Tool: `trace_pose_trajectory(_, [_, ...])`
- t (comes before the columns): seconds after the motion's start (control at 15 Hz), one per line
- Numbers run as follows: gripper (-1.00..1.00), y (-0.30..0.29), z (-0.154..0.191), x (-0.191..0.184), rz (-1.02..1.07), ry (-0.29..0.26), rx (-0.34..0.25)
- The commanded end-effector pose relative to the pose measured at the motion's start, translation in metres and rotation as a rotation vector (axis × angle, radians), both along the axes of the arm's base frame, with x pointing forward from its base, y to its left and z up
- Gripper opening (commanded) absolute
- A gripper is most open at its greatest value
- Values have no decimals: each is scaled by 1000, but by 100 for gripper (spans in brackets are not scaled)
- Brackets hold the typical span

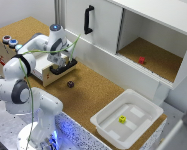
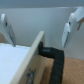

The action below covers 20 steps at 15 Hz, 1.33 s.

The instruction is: Turn on the blue led light

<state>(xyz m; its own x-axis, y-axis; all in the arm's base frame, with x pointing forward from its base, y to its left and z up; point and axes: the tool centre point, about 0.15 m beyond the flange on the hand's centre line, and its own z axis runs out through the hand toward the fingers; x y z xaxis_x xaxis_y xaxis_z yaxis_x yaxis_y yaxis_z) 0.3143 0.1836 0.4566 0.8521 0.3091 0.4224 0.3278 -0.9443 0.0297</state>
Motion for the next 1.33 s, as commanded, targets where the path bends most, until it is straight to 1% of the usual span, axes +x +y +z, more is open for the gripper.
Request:
trace_pose_trajectory(0.0, [100, 58, 45, -20, 127, 9, -126])
trace_pose_trajectory(0.07, [100, 76, 56, -23, 177, 4, -55])
trace_pose_trajectory(0.13, [100, 94, 68, -25, 234, -3, -58])
trace_pose_trajectory(0.2, [100, 115, 80, -28, 298, -7, -44])
trace_pose_trajectory(0.27, [100, 140, 92, -32, 382, -4, -55])
trace_pose_trajectory(0.33, [100, 162, 99, -36, 448, 8, -53])
trace_pose_trajectory(0.47, [100, 200, 104, -44, 556, 40, -58])
trace_pose_trajectory(0.6, [100, 248, 105, -60, 696, 100, -76])
trace_pose_trajectory(0.73, [100, 279, 101, -82, 799, 179, -139])
trace_pose_trajectory(0.8, [100, 290, 98, -95, 849, 219, -190])
trace_pose_trajectory(0.87, [100, 296, 95, -105, 872, 245, -251])
trace_pose_trajectory(1.0, [100, 303, 92, -118, 856, 280, -302])
trace_pose_trajectory(1.07, [100, 309, 90, -124, 850, 289, -323])
trace_pose_trajectory(1.13, [100, 316, 87, -131, 852, 284, -360])
trace_pose_trajectory(1.2, [100, 325, 84, -138, 854, 273, -376])
trace_pose_trajectory(1.27, [100, 330, 78, -143, 853, 260, -421])
